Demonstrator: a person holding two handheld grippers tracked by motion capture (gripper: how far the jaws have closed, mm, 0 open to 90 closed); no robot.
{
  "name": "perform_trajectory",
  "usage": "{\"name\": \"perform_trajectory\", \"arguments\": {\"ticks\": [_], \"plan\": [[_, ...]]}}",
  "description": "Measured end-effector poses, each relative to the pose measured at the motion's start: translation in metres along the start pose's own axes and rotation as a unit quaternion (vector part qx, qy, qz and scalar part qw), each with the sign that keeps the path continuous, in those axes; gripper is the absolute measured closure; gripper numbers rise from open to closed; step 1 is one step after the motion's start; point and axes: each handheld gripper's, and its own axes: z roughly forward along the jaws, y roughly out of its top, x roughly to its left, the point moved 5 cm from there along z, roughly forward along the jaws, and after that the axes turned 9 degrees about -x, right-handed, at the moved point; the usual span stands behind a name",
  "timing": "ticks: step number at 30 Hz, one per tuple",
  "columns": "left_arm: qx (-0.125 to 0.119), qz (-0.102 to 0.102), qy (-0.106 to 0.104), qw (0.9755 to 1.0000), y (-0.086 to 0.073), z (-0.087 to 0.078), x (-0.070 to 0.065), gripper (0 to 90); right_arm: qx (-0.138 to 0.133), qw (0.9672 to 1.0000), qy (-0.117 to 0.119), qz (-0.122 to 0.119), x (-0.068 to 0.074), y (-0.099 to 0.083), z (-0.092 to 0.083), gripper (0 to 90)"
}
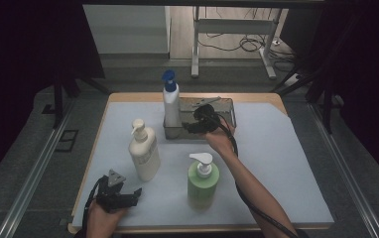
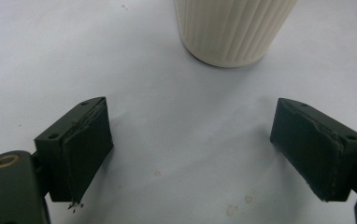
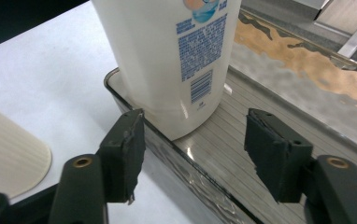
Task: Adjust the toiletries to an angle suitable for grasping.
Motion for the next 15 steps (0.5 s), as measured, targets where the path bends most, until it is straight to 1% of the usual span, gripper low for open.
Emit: {"name": "perform_trajectory", "arguments": {"ticks": [3, 5, 7, 8, 13, 15], "plan": [[0.0, 0.001, 0.0, 1.0, 0.0, 0.0, 0.0, 12.3, 0.0, 1.0, 0.006, -0.006, 0.001, -0.001, -0.005, 35.0], [0.0, 0.001, 0.0, 1.0, 0.0, 0.0, 0.0, 12.3, -0.005, 0.9999, 0.01, -0.009, 0.002, -0.001, -0.01, 33.3], [0.0, 0.001, 0.0, 1.0, 0.0, 0.0, 0.0, 12.3, -0.012, 0.9997, 0.018, -0.006, 0.002, -0.002, -0.014, 30.7], [0.0, 0.001, 0.0, 1.0, 0.0, 0.0, 0.0, 12.3, -0.011, 0.9997, 0.022, -0.003, 0.003, -0.002, -0.016, 30.1], [0.0, 0.0, 0.0, 1.0, 0.0, 0.0, 0.0, 12.3, -0.012, 0.9993, 0.036, -0.002, 0.002, -0.006, -0.028, 25.5], [0.0, 0.0, 0.0, 1.0, 0.0, 0.0, 0.0, 12.3, -0.012, 0.9992, 0.038, -0.002, 0.002, -0.006, -0.03, 24.7]]}}
